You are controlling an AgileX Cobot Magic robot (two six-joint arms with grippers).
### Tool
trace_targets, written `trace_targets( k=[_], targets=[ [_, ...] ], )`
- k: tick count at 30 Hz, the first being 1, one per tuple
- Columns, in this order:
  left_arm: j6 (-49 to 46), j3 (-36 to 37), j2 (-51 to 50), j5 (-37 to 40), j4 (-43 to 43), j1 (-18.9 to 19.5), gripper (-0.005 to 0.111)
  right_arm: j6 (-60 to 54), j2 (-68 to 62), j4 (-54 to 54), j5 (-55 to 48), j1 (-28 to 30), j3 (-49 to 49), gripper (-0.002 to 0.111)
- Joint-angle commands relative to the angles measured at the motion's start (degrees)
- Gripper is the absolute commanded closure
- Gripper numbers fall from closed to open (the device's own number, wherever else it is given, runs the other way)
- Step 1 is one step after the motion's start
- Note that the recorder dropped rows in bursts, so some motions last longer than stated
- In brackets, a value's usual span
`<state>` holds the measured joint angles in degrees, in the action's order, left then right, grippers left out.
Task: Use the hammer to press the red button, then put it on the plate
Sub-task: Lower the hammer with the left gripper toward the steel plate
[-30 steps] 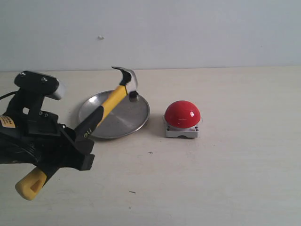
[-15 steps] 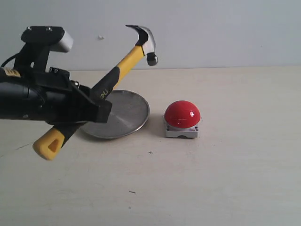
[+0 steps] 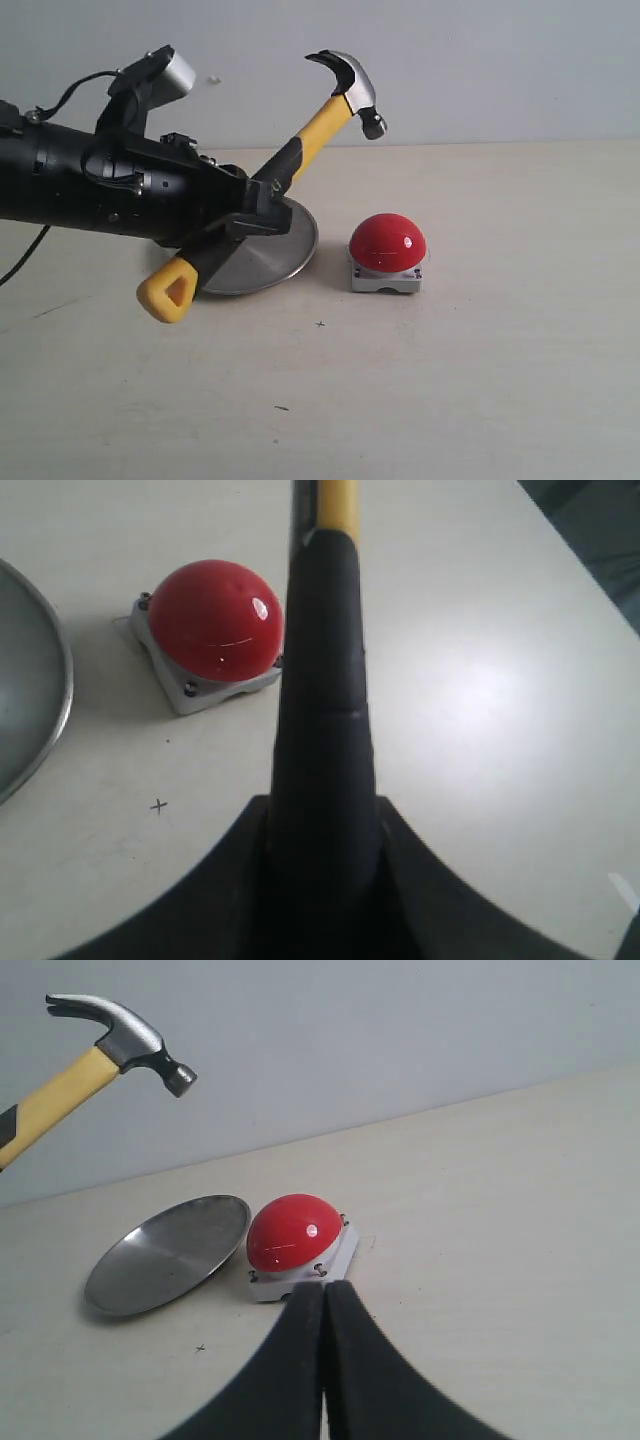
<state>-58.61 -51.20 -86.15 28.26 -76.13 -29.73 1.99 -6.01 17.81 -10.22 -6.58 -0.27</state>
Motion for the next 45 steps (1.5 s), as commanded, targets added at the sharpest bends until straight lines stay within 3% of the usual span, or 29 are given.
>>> trace_targets(
  k=[1, 6, 10, 18, 26, 32, 39, 45],
  targets=[
    [-12.1, -1.1, -3.1, 14.2, -13.7, 9.5, 0.107, -0.4, -0.1, -0.2, 0.0, -0.1, 0.3, 0.108],
    [-16.6, -1.1, -6.8, 24.6, -17.7, 17.5, 0.107, -0.4, -0.1, -0.2, 0.0, -0.1, 0.3, 0.108],
    [-22.0, -0.3, -9.0, 27.2, -17.7, 20.6, 0.107, -0.4, -0.1, -0.2, 0.0, -0.1, 0.3, 0.108],
    [-21.9, -0.3, -18.1, 28.8, -23.8, 20.6, 0.107, -0.4, -0.1, -0.2, 0.0, -0.1, 0.3, 0.108],
    [-21.3, -7.6, -30.9, 30.5, -23.8, 21.4, 0.107, -0.4, -0.1, -0.2, 0.0, -0.1, 0.3, 0.108],
    [-15.9, -8.1, -31.9, 28.3, -23.8, 25.9, 0.107, -0.4, -0.1, -0.2, 0.0, -0.1, 0.3, 0.108],
    [-16.0, -8.1, -32.5, 25.4, -23.8, 25.7, 0.107, -0.4, -0.1, -0.2, 0.0, -0.1, 0.3, 0.108],
    [-23.1, -8.1, -32.5, 23.6, -23.8, 25.7, 0.107, -0.4, -0.1, -0.2, 0.0, -0.1, 0.3, 0.108]
  ],
)
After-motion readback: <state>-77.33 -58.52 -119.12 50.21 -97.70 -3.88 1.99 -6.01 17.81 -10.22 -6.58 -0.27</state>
